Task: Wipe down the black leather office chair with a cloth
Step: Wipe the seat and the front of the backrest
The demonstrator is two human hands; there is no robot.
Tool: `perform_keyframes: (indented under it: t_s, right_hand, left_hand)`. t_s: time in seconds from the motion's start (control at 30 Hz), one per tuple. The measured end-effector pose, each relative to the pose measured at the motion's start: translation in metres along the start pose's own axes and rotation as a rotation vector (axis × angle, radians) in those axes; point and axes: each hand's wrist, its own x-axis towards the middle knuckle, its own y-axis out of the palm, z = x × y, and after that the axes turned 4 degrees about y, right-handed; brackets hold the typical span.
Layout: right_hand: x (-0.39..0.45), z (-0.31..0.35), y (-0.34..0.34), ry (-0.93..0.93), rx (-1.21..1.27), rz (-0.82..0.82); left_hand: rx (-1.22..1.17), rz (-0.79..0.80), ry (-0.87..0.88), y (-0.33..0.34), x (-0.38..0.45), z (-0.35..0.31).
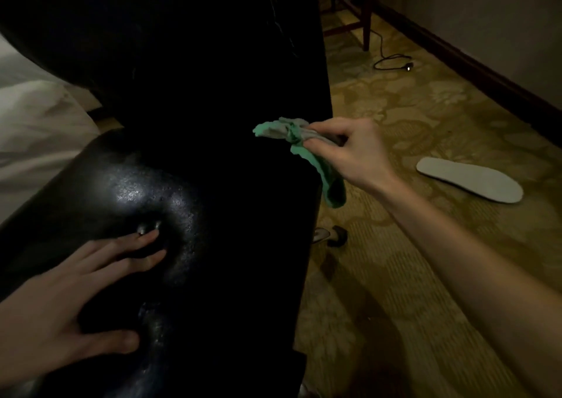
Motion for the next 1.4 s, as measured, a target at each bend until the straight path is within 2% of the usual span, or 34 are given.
perform_keyframes:
  t_s: [0.1,0.3,0.5,0.63,0.97,1.27,1.4]
  right_hand:
    - [-0.034,0.02,0.01,-0.012,-0.033,-0.067]
    - [-0.096,0.063,0.04,-0.073,-0.067,-0.168]
    - [-0.143,0.087,0.053,-0.021,-0.067,-0.245]
    - [-0.168,0.099,0.057,0.036,-0.132,-0.281]
    - [-0.213,0.122,0.057,0.058,-0.194,-0.297]
    - [-0.256,0.141,0.044,0.056,-0.188,-0.269]
    - [-0.28,0.145,0.043,0.006,-0.25,-0.344]
  left_hand:
    - [-0.01,-0.047,0.094,-0.005,0.007,-0.002]
    - [-0.049,-0.096,0.145,-0.003,0.008,-0.007]
    - [-0.106,-0.172,0.128,0.009,0.016,-0.007]
    - [-0.072,-0.128,0.189,0.01,0.027,0.005]
    - [-0.076,-0.179,0.098,0.007,0.039,-0.006]
    - [-0.077,-0.192,-0.05,-0.002,0.038,-0.049]
    - [-0.071,-0.193,-0.083,0.0,0.041,-0.054]
